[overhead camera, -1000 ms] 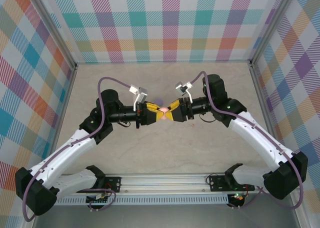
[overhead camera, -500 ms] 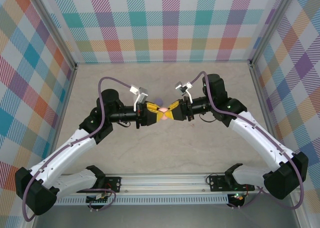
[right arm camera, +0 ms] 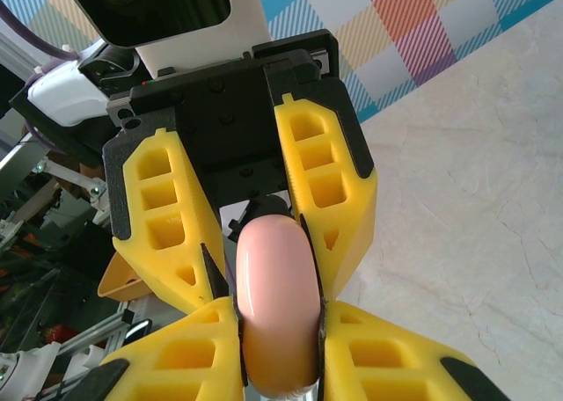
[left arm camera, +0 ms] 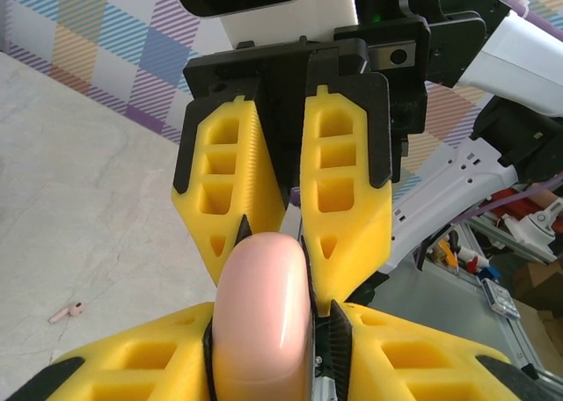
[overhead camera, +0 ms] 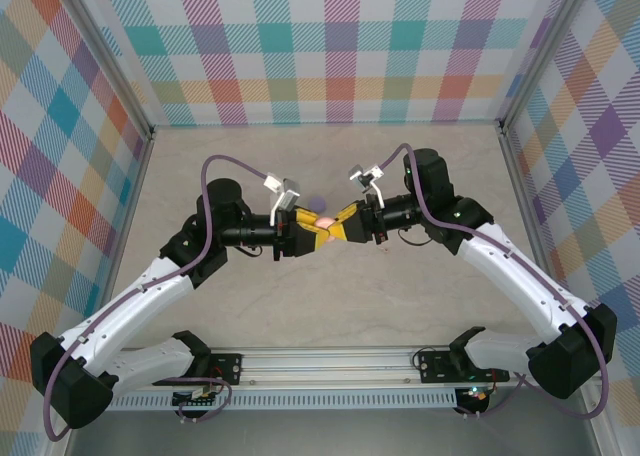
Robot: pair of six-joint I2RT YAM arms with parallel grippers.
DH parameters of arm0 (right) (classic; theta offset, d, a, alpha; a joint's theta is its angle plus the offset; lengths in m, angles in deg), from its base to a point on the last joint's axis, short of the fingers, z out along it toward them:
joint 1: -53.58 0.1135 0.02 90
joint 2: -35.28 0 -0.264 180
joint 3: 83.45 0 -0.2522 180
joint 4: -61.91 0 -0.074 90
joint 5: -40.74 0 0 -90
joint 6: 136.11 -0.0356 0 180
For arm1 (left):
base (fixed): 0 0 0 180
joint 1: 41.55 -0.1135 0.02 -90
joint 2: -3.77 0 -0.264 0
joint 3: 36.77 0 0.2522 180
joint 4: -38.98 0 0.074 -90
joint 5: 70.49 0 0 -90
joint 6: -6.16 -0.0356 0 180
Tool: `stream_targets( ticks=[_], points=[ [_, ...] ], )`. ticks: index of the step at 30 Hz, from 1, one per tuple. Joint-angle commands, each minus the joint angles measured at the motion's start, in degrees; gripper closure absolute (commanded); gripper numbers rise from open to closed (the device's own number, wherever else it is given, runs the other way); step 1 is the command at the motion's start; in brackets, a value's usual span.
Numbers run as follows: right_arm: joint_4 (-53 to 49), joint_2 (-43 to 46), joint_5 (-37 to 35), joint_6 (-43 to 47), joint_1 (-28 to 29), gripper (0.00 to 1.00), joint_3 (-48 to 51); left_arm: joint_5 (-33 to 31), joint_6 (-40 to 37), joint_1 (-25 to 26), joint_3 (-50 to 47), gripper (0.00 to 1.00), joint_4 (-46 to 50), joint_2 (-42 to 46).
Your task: Insert wireless bluetooth earbuds into charging case
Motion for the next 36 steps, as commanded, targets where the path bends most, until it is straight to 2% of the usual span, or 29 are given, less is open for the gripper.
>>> stream_targets(
  ticks=[1, 7, 10, 13, 17, 19, 23, 27, 29, 33, 36],
  points=[
    [1.0, 1.0, 0.5, 0.4, 0.2, 0.83, -1.2, 3.6, -0.8, 1.5, 1.9, 0.63, 0.0, -0.6],
    [0.8, 1.5, 0.3, 0.8, 0.3, 0.83, -1.2, 3.8, -0.4, 1.6, 1.9, 0.63, -0.2, -1.3],
    [0.5, 1.6, 0.5, 1.1, 0.2, 0.83, -1.1, 3.7, -0.4, 1.6, 2.1, 0.70, -0.1, -1.4],
    [0.3, 1.7, 0.4, 1.2, 0.3, 0.82, -0.7, 3.8, -0.4, 1.6, 2.2, 0.80, -0.1, -1.5],
    [-0.2, 2.3, -0.1, 1.5, 0.2, 0.80, -0.5, 3.5, -1.2, 1.5, 2.6, 0.84, 1.0, -1.4],
    [-1.0, 2.7, -1.0, 2.0, 0.2, 0.75, -0.7, 2.3, -2.1, 1.6, 2.9, 0.87, 2.4, -1.4],
    [-4.1, 4.5, -6.9, 2.6, 0.2, 0.49, -1.3, -2.0, -4.5, 1.6, 3.6, 0.89, 4.7, -1.0],
    [-7.6, 6.8, -14.9, 2.5, 0.3, 0.45, -2.2, -5.3, -10.6, 1.8, 3.0, 0.87, 4.0, -0.1],
    [-9.0, 7.6, -15.5, 2.8, 0.4, 0.43, -2.5, -4.6, -16.2, 1.9, 1.9, 0.87, 3.5, 0.6],
    [-11.1, 9.0, -17.3, 3.1, 1.1, 0.41, -2.9, -10.9, -21.0, 2.4, 0.7, 0.90, 2.1, 1.8],
    [-11.6, 9.5, -19.4, 2.9, 2.1, 0.40, -2.8, -9.9, -26.2, 2.8, -0.9, 0.92, -0.3, 2.3]
  ],
)
